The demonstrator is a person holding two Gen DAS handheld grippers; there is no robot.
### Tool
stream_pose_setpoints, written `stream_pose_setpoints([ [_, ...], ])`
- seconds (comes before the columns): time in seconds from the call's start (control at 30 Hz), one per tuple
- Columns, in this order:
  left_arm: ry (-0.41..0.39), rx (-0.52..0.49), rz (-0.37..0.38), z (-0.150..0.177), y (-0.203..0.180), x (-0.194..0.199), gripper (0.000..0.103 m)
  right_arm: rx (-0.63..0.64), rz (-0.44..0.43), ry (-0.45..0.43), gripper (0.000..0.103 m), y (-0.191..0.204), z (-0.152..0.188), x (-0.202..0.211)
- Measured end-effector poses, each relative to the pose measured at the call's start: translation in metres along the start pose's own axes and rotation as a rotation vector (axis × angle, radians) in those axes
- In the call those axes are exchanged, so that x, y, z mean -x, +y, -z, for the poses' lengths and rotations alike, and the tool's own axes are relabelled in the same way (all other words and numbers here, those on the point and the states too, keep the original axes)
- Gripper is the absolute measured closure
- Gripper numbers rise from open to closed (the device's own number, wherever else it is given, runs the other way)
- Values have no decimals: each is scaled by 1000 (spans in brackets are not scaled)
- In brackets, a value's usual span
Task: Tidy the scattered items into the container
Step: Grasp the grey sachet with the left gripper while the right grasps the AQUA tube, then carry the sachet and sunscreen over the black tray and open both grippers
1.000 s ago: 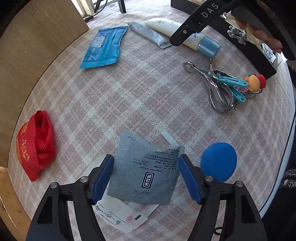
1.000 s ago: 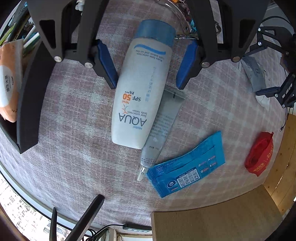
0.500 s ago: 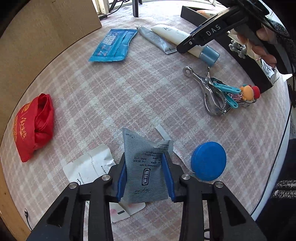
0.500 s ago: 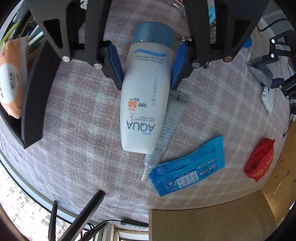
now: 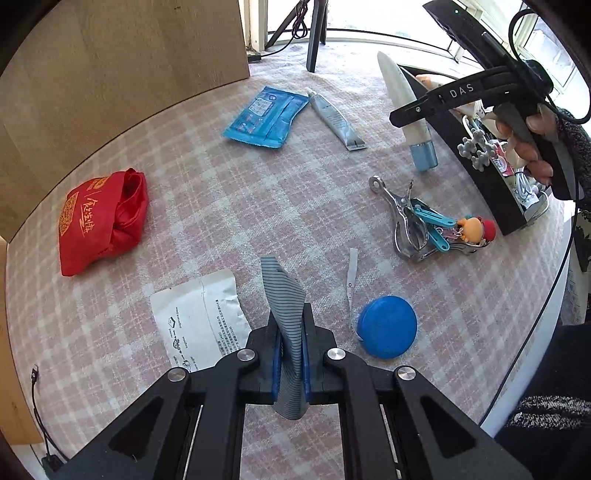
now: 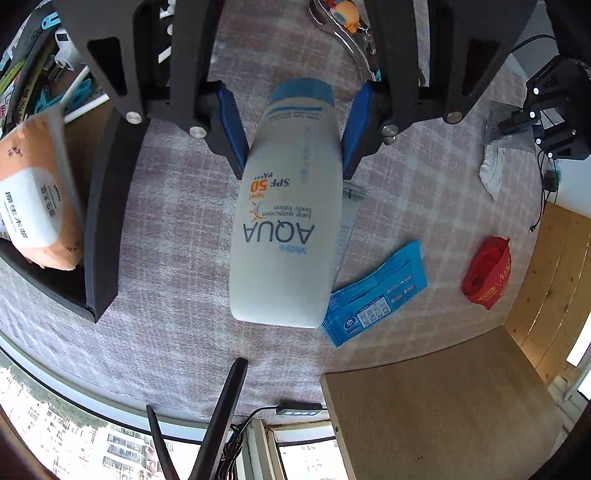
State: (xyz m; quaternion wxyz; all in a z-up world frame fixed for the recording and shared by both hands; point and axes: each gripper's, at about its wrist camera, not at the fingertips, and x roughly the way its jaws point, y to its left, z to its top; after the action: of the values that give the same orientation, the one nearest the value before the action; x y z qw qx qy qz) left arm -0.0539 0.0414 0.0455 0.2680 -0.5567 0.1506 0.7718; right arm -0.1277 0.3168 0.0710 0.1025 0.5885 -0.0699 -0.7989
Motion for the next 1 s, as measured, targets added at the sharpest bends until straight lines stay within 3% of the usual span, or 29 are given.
stream_pose_setpoints([
  [0.1,-42,9,0,-9,-9,17,96,-5,-19,-43,56,-12,4,25],
  [0.17,-63,5,-13,-12,-17,24,96,-4,-25,-73,56,1,-12,19],
  [0.43,-156,-45,41,-44,-56,45,96,-36,-52,-153,56,-5,9,48],
  [0.8,-265,-62,167,-91,-121,52,96,-105,26,-214,56,-58,43,100],
  [1.0,-250,-59,210,-118,-161,40,96,-139,70,-246,56,-96,65,125],
])
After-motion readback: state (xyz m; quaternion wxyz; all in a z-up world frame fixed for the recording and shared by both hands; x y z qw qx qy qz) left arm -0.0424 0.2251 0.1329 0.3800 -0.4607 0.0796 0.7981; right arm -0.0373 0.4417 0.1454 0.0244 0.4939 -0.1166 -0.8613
